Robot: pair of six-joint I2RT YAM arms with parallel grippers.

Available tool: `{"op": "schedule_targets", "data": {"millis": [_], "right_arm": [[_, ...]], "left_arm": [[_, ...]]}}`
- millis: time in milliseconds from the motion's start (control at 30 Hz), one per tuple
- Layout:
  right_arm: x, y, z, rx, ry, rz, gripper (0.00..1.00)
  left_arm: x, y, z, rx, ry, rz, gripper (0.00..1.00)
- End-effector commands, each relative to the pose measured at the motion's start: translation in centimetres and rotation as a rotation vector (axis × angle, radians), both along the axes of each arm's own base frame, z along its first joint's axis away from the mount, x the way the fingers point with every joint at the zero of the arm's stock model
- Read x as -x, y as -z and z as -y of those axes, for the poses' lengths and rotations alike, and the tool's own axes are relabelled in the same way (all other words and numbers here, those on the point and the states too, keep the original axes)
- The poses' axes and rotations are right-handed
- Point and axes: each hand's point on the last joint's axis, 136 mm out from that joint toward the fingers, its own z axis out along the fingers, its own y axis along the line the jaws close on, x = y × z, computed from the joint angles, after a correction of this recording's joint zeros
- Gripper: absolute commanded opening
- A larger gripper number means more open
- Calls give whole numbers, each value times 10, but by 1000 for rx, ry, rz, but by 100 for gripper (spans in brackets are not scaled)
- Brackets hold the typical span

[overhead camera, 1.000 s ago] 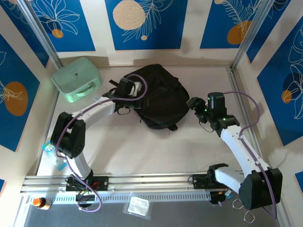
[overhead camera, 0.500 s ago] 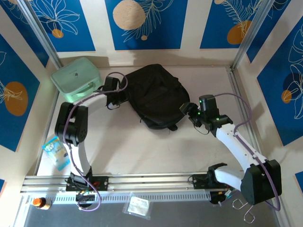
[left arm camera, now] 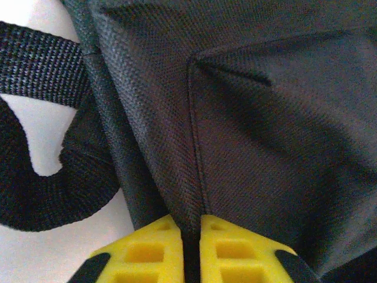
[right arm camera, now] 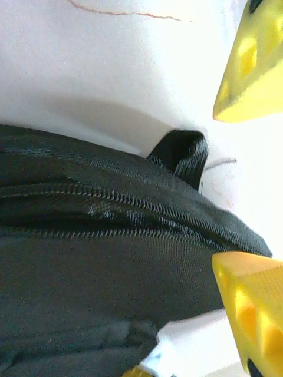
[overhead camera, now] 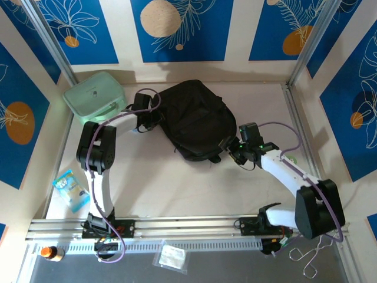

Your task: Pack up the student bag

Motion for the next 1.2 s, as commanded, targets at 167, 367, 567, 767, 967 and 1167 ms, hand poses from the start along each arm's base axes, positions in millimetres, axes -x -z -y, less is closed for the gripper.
{"op": "schedule_targets", "data": {"millis": [167, 367, 567, 767, 967, 1167], "right_arm": [[-45, 7, 2, 64, -47, 34, 31], [-95, 26, 31, 102, -27, 33, 24], [-105, -26, 49, 225, -46, 146, 34], [-66, -66, 71, 330, 2, 155, 62], [-43, -95, 21, 255, -141, 156, 63], [-24, -95, -58, 157, -271, 114, 60]], "left_arm": [[-5, -57, 23, 77, 133, 116, 0], [14, -108, 51, 187, 244, 189, 0], [28, -126, 60, 230, 236, 198, 0], [23, -132, 65, 268, 194, 221, 0], [20, -133, 68, 280, 187, 230, 0], [22, -133, 69, 276, 191, 232, 0]]}}
